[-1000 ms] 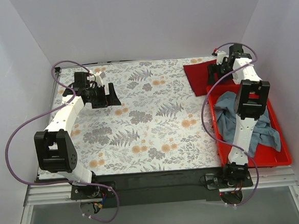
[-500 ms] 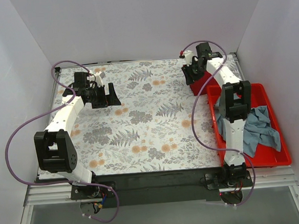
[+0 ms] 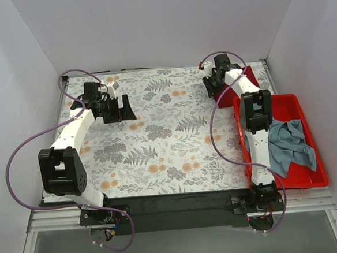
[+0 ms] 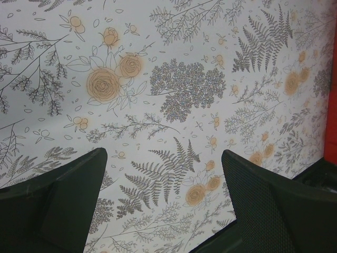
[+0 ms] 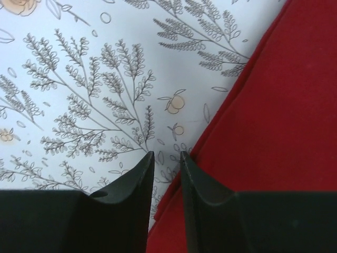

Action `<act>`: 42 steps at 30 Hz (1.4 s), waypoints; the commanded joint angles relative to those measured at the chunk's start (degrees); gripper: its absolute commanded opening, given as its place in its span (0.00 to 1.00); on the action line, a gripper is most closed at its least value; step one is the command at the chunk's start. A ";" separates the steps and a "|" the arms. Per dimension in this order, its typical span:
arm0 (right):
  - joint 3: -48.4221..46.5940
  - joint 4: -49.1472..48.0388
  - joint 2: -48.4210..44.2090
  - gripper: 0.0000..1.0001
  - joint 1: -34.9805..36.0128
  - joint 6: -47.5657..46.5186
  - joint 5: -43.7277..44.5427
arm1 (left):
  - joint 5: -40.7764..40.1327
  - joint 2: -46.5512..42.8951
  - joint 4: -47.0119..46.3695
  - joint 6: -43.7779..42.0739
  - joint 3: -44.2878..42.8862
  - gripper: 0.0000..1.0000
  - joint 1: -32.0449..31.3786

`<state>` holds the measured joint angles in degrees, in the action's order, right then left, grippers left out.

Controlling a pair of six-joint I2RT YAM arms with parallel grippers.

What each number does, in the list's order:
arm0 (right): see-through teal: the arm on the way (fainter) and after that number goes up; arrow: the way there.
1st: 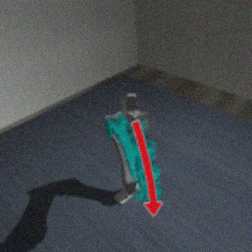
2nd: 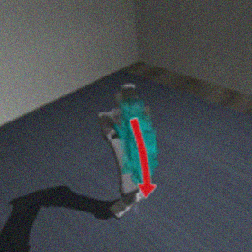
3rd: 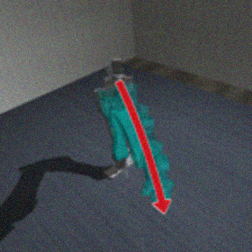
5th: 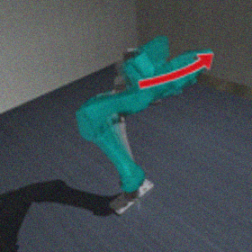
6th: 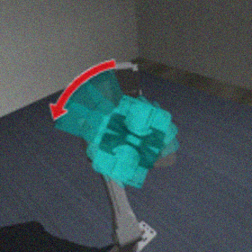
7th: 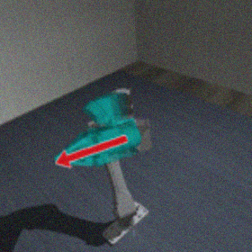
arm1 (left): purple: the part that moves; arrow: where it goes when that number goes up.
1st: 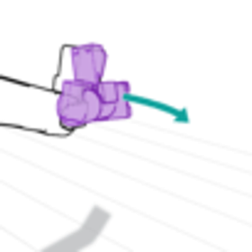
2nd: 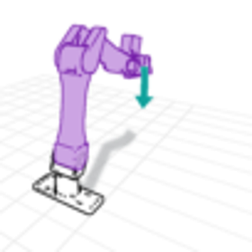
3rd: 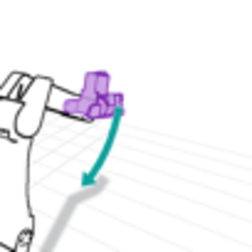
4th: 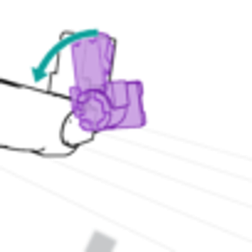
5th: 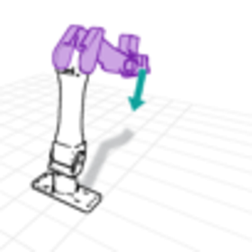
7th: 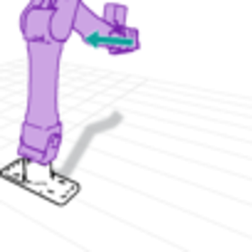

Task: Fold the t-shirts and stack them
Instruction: Neatly place the folded tshirt to the corner

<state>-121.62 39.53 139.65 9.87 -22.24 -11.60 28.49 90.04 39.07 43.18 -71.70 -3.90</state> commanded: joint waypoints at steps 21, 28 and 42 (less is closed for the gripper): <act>-0.90 -5.78 2.11 0.35 -4.15 0.27 8.17 | 0.16 -1.71 0.75 -0.73 -0.54 0.90 0.30; -1.69 -6.04 2.38 0.35 -5.39 -0.44 8.78 | -0.01 -1.62 0.83 -0.64 -0.46 0.90 0.30; -5.56 -7.10 -7.45 0.64 -5.39 -1.84 1.15 | 1.13 -2.15 0.40 -0.38 -2.13 0.91 0.21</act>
<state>-124.95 34.13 139.59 4.73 -23.09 -6.17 28.71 90.04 39.20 43.07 -71.75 -3.86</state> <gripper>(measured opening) 0.620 0.907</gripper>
